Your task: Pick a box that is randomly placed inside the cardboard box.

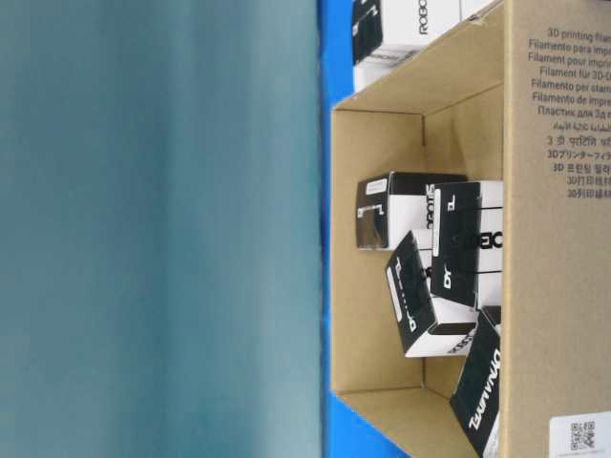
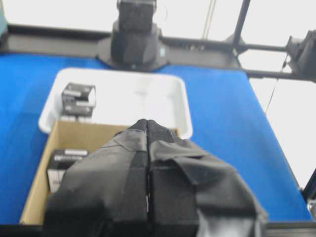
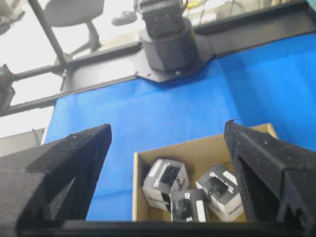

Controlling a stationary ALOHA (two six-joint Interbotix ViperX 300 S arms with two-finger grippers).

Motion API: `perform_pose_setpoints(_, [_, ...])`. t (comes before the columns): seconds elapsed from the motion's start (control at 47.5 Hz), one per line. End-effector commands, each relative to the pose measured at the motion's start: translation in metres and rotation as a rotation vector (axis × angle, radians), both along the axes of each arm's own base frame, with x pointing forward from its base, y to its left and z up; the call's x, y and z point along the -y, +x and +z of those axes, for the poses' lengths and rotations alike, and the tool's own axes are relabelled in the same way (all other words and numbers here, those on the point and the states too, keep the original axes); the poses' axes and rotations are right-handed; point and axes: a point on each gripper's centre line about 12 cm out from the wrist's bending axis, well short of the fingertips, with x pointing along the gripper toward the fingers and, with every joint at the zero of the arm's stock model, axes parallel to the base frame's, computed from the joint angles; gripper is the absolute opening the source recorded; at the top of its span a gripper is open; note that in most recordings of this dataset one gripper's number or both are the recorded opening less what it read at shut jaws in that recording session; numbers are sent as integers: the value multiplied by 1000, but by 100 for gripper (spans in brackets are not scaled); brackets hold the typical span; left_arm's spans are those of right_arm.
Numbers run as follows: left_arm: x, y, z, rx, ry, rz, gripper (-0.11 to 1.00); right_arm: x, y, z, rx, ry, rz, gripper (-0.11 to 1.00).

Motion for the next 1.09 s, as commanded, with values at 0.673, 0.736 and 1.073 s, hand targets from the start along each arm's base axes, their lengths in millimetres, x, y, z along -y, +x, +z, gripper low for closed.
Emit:
perform_pose_setpoints(0.673, [0,3,5,-9,-8,1,-7,-1,-7,-24,-88,1,-5,95])
perform_pose_setpoints(0.736, [0,3,4,-12,-9,1,-7,0,-7,-26,-100,0,-8,95])
perform_pose_setpoints(1.073, [0,4,3,-20,0,3,-7,0,-8,-25,-97,-4,-9,95])
